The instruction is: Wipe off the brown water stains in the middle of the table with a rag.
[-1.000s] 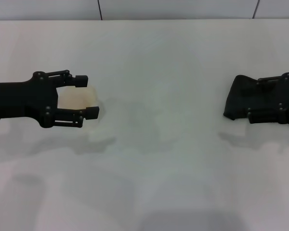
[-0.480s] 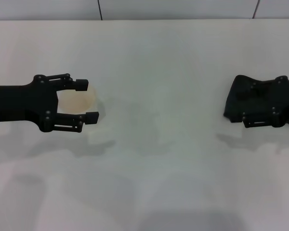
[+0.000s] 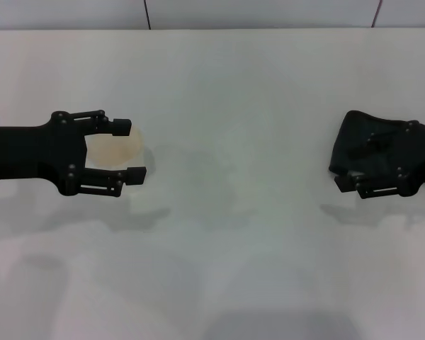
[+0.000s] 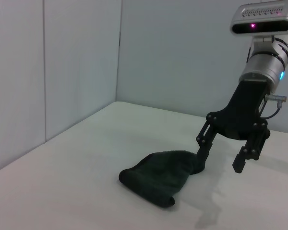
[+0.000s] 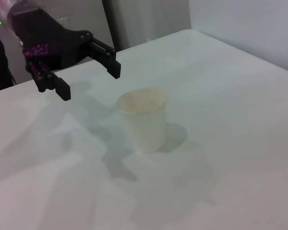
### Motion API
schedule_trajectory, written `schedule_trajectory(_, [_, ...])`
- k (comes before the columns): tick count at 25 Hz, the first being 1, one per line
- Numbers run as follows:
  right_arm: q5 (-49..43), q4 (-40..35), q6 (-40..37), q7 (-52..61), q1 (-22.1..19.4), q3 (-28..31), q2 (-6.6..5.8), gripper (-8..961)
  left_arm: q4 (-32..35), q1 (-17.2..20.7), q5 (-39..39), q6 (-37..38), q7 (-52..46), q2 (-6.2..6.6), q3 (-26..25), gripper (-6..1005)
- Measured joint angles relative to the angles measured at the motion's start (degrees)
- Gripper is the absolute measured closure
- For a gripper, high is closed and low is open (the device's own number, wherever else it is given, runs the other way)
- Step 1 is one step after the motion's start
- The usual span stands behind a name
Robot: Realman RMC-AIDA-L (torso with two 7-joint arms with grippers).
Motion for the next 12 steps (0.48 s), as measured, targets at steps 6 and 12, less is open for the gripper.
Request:
schedule_trajectory(6, [-0.01, -0.12, 0.00, 0.04, 1.27, -0.59, 0.08, 322, 0.00, -0.04, 0.00, 0.00, 0.00, 0.00, 0.00, 115])
schedule_trajectory(12, [0.17, 0.39, -0.02, 0.10, 2.46, -0.72, 0.09, 322, 0.00, -0.01, -0.24, 0.00, 0.00, 0.00, 0.00, 115])
